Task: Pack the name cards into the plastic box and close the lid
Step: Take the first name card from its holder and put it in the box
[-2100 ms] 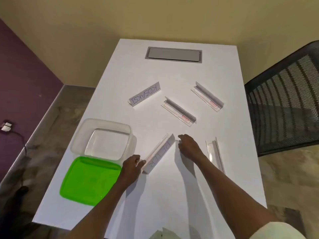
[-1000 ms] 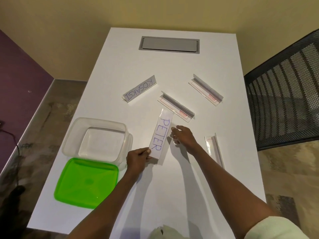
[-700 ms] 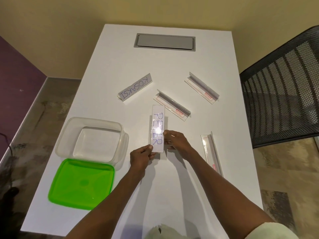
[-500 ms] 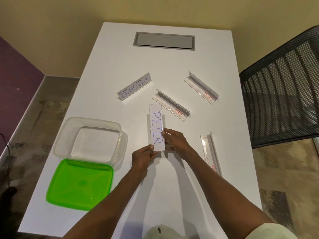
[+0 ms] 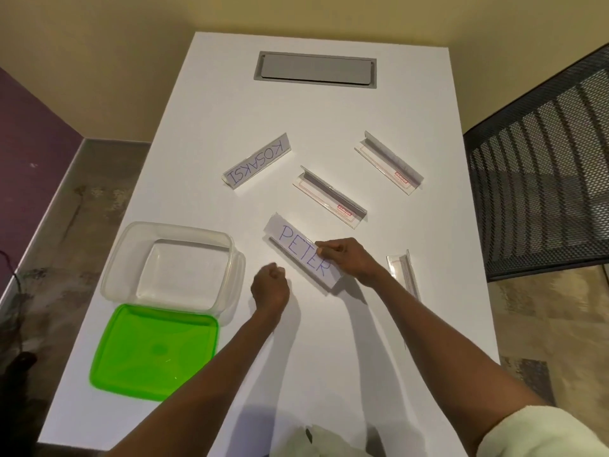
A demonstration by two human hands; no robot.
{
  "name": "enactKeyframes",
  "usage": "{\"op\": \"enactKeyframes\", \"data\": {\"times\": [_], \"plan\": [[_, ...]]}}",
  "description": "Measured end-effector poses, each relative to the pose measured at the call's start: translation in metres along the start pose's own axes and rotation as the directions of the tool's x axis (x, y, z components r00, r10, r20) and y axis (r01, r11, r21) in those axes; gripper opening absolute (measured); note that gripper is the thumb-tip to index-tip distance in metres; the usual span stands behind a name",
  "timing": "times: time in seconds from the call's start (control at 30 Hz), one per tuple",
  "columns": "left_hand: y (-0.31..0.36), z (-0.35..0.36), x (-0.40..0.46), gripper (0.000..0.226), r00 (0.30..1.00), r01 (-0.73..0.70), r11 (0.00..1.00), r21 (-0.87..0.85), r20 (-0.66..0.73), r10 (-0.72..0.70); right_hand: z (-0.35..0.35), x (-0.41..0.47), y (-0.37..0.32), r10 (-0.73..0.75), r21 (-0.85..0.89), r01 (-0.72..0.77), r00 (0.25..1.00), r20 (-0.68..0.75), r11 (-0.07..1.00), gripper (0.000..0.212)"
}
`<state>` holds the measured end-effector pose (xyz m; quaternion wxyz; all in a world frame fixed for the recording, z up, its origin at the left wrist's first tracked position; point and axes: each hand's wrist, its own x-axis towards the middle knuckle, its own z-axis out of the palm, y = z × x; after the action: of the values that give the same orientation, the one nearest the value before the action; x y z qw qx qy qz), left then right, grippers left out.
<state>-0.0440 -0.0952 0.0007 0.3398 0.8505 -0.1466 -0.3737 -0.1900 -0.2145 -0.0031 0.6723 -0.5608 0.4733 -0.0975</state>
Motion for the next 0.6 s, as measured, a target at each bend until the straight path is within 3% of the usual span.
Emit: {"op": "enactKeyframes", "data": {"times": [0.07,0.23,0.37,0.6], "plan": [[0.011,-0.007,0.008,0.031,0.993,-0.074,0.995,0.065,-0.086,0.079,-0.01,0.005,-0.004,-0.02,-0.104,0.023,0.999,0.026,0.994,0.033],[0.017,-0.017,0.028,0.048,0.964,-0.252,0.946,0.206,-0.028,0.263,-0.035,0.02,-0.015,-0.004,-0.251,0.033,0.994,0.113,0.967,0.029],[0.015,-0.02,0.039,0.034,0.947,-0.316,0.914,0.256,0.025,0.321,-0.045,0.032,-0.021,0.026,-0.292,0.029,0.983,0.184,0.956,0.029],[0.011,-0.027,0.044,0.019,0.957,-0.272,0.933,0.237,-0.03,0.287,-0.049,0.048,-0.018,0.05,-0.342,0.028,0.975,0.217,0.939,0.029]]}}
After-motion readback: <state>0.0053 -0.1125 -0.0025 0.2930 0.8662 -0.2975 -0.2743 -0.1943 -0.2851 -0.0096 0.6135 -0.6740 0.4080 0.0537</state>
